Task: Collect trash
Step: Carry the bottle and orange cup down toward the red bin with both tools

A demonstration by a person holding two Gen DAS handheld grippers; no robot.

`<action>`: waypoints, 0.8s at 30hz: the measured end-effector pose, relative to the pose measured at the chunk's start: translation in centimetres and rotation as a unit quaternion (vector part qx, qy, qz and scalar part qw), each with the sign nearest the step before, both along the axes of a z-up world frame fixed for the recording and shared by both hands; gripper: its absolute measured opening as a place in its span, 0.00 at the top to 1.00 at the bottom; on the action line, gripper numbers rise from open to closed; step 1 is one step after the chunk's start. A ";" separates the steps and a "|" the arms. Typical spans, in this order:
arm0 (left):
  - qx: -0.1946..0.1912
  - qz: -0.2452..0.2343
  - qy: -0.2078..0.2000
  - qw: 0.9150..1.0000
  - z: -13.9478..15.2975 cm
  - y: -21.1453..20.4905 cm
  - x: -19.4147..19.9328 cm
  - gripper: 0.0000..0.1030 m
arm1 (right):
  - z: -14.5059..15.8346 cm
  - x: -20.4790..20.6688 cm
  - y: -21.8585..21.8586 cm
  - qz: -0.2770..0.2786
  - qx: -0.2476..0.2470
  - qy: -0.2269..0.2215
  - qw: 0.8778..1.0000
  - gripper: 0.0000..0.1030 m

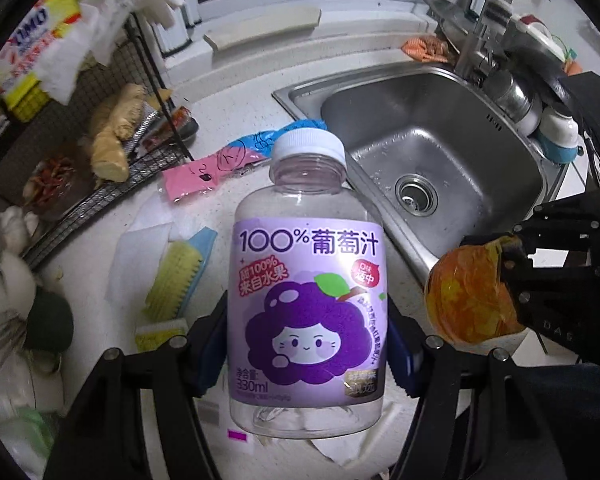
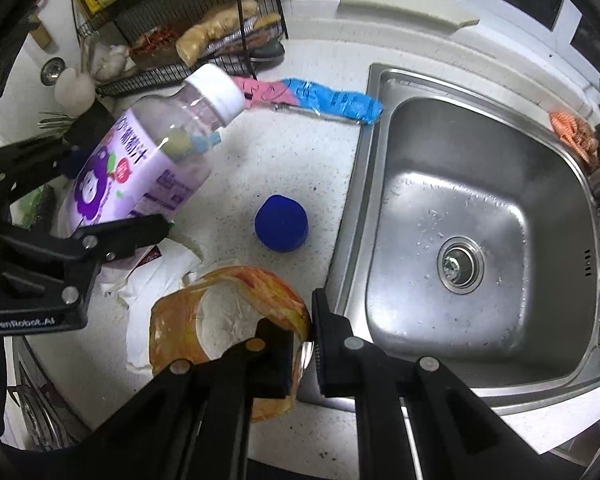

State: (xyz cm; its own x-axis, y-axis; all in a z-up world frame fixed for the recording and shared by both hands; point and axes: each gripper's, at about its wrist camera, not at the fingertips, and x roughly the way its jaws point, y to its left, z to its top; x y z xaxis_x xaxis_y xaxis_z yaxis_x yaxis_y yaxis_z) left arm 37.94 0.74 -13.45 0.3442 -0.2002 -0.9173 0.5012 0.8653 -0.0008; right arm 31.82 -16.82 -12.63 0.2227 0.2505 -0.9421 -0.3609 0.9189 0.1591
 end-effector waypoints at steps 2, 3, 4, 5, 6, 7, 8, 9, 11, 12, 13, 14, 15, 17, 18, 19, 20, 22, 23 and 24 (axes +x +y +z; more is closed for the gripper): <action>0.000 0.010 -0.011 1.000 0.9 -0.2 -1.3 0.37 | 0.7 -0.7 -0.6 0.001 0.005 -0.011 1.000 0.92; -0.001 0.014 -0.016 1.000 1.4 -0.3 -2.0 0.37 | 0.7 -0.9 -1.1 0.001 0.007 -0.015 1.000 0.92; -0.003 0.018 -0.023 1.000 1.9 -0.5 -2.8 0.37 | 1.1 -1.4 -1.5 0.002 0.012 -0.021 1.000 0.92; -0.004 0.021 -0.028 0.999 2.1 -0.6 -3.4 0.37 | 1.5 -1.8 -1.8 0.003 0.016 -0.026 1.000 0.92; -0.002 0.026 -0.036 0.999 2.7 -0.9 -4.5 0.37 | 1.9 -2.3 -2.2 0.004 0.020 -0.031 0.999 0.92; -0.002 0.030 -0.041 0.999 2.9 -1.2 -4.9 0.37 | 2.2 -2.9 -2.6 0.006 0.026 -0.036 0.999 0.92; -0.002 0.035 -0.047 0.998 3.3 -1.6 -5.9 0.37 | 2.7 -3.5 -3.0 0.009 0.031 -0.040 0.999 0.92; -0.001 0.040 -0.054 0.998 3.7 -1.9 -6.9 0.37 | 3.1 -4.4 -3.6 0.013 0.035 -0.048 0.998 0.92; -0.002 0.048 -0.069 0.996 4.6 -2.8 -9.5 0.37 | 3.7 -5.7 -4.3 0.021 0.039 -0.061 0.997 0.92; -0.002 0.052 -0.074 0.996 4.8 -3.2 -10.6 0.37 | 4.1 -6.6 -4.9 0.027 0.041 -0.070 0.996 0.92; -0.002 0.055 -0.078 0.995 5.1 -3.6 -11.6 0.37 | 4.3 -7.1 -5.2 0.030 0.042 -0.074 0.996 0.92; -0.001 0.059 -0.083 0.995 5.2 -4.1 -12.7 0.37 | 4.5 -8.0 -5.9 0.034 0.045 -0.080 0.995 0.92; 0.000 0.066 -0.088 0.994 5.3 -4.9 -14.1 0.37 | 4.7 -8.8 -6.4 0.038 0.048 -0.085 0.995 0.92; 0.003 0.077 -0.095 0.992 5.5 -5.9 -16.3 0.37 | 5.0 -10.6 -7.9 0.048 0.058 -0.092 0.993 0.92; -0.001 0.082 -0.098 0.992 5.5 -6.7 -17.9 0.37 | 5.0 -11.2 -8.5 0.052 0.061 -0.094 0.992 0.92; -0.003 0.085 -0.100 0.991 5.5 -7.2 -18.7 0.37 | 5.0 -12.3 -9.5 0.058 0.062 -0.099 0.992 0.92; -0.005 0.088 -0.101 0.991 5.3 -8.1 -20.1 0.37 | 5.0 -13.3 -10.3 0.063 0.058 -0.105 0.991 0.92; -0.006 0.096 -0.099 0.990 5.0 -9.8 -22.5 0.37 | 4.8 -15.1 -11.7 0.069 0.053 -0.112 0.990 0.92; -0.005 0.100 -0.098 0.990 4.9 -10.5 -23.7 0.37 | 4.7 -15.9 -12.4 0.070 0.053 -0.112 0.990 0.92; -0.003 0.105 -0.095 0.990 4.7 -11.3 -24.9 0.37 | 4.6 -16.7 -13.0 0.071 0.054 -0.111 0.990 0.92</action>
State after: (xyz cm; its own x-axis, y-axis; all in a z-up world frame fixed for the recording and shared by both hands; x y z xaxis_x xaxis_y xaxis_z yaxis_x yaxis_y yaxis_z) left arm 13.02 -10.60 -8.80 0.5452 -0.1105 -0.8310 0.3014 0.9508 0.0713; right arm 15.13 -29.79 -8.07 0.3759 0.3902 -0.8405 -0.5227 0.8383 0.1553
